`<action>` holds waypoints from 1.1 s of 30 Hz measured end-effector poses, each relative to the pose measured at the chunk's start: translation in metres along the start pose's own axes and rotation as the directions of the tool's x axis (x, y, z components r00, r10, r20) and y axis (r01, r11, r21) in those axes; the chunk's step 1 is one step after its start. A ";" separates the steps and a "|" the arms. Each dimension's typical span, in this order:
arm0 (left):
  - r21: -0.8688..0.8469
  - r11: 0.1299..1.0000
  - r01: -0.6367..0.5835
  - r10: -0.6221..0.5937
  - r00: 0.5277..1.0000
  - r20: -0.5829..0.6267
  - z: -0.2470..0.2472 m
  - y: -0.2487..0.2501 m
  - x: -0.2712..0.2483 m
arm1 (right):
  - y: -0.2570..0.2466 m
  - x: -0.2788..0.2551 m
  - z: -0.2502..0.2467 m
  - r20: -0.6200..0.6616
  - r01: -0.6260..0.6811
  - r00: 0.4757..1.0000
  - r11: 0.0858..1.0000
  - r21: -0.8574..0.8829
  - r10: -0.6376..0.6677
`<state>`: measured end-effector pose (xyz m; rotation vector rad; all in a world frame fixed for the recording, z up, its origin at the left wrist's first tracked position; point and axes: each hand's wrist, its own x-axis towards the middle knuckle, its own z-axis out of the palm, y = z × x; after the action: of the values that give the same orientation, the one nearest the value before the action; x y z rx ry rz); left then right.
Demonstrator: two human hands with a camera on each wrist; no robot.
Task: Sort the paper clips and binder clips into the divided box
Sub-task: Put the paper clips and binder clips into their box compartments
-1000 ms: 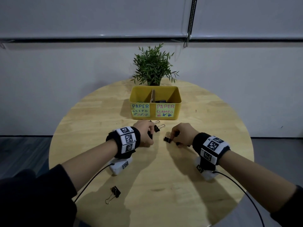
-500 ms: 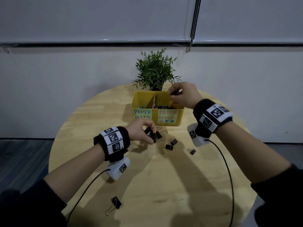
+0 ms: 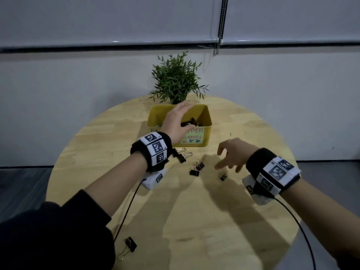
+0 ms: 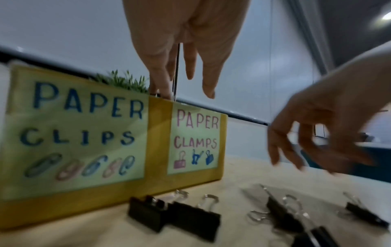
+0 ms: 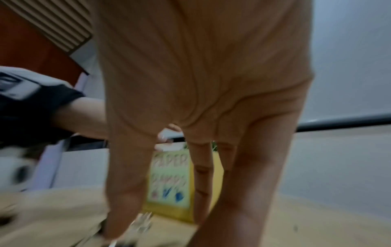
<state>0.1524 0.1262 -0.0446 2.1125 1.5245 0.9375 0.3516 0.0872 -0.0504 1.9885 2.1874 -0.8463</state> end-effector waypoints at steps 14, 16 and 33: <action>0.569 0.820 0.058 -0.296 0.894 0.336 0.021 -0.033 -0.042 | -0.047 0.017 0.060 0.005 0.071 0.997 0.973 -0.221 -0.072; 0.553 0.829 0.080 -0.299 0.899 0.319 0.027 -0.031 -0.042 | -0.045 0.017 0.059 0.015 0.072 0.997 0.979 -0.188 -0.071; 0.561 0.828 0.007 -0.268 0.884 0.383 0.020 -0.031 -0.064 | -0.043 0.008 0.008 -0.027 0.123 0.992 0.965 0.233 -0.120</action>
<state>0.1325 0.0784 -0.0977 2.3091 1.7943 -0.0896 0.3078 0.0900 -0.0455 1.9759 2.3338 -1.1617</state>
